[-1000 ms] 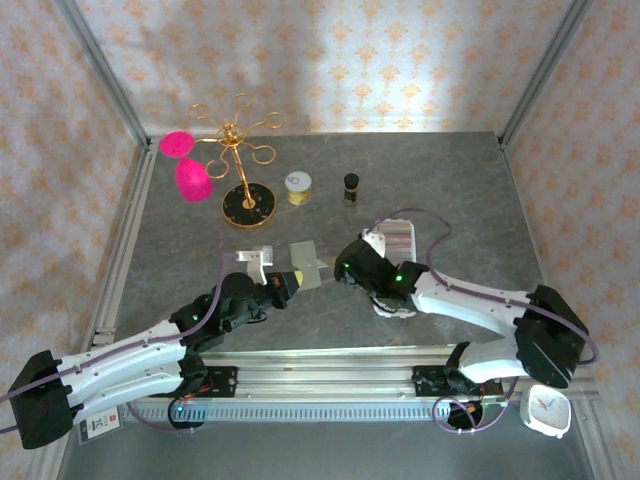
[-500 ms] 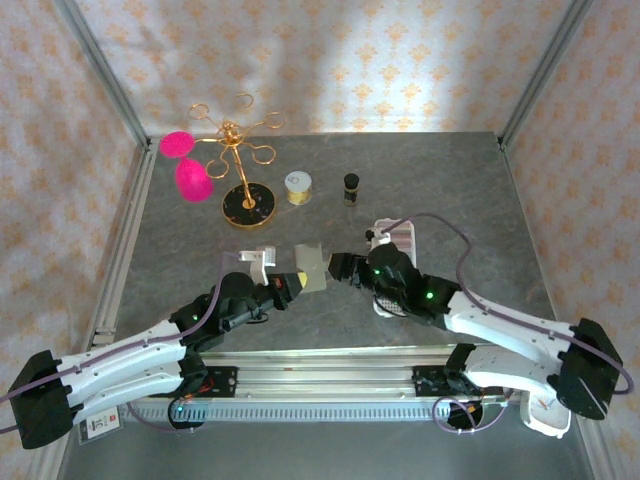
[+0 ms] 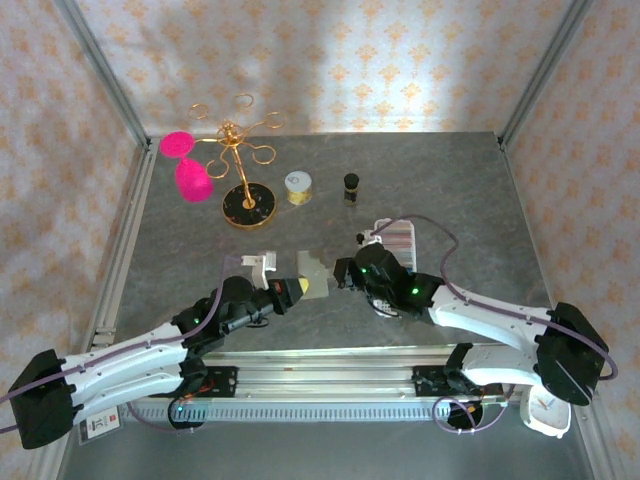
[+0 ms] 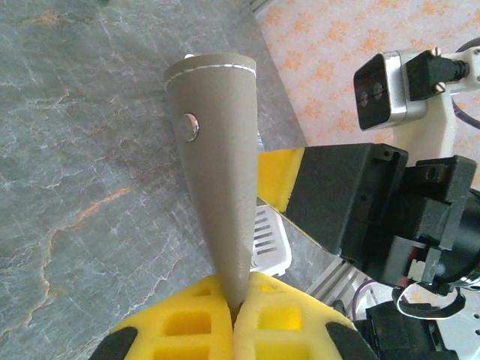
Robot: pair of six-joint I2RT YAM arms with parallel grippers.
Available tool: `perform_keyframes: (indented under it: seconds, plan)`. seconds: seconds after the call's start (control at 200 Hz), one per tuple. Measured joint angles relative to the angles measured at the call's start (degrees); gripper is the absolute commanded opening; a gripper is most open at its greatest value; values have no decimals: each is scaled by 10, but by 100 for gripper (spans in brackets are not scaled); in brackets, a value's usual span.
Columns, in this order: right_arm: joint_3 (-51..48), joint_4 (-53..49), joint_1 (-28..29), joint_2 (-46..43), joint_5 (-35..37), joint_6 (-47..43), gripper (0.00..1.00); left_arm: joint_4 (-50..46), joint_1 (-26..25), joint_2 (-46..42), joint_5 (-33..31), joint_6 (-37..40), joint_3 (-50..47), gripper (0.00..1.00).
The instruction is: Put the credit cards into the card holder
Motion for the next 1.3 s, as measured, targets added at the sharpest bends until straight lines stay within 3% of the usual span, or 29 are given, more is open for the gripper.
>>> perform_keyframes:
  seconds: [0.26, 0.581, 0.796, 0.981, 1.301]
  plan:
    - [-25, 33, 0, 19, -33, 3, 0, 36, 0, 48, 9, -22, -21, 0]
    - [-61, 54, 0, 58, -57, 24, 0, 78, 0, 172, 11, -53, -26, 30]
    - [-69, 67, 0, 63, -71, 31, 0, 24, 0, 230, -37, -49, -10, 47]
    - [-69, 73, 0, 60, -76, 31, 0, -23, 0, 228, -75, -47, 13, 67]
    - [-69, 73, 0, 59, -77, 31, 0, -47, 0, 191, -102, -38, 34, 82]
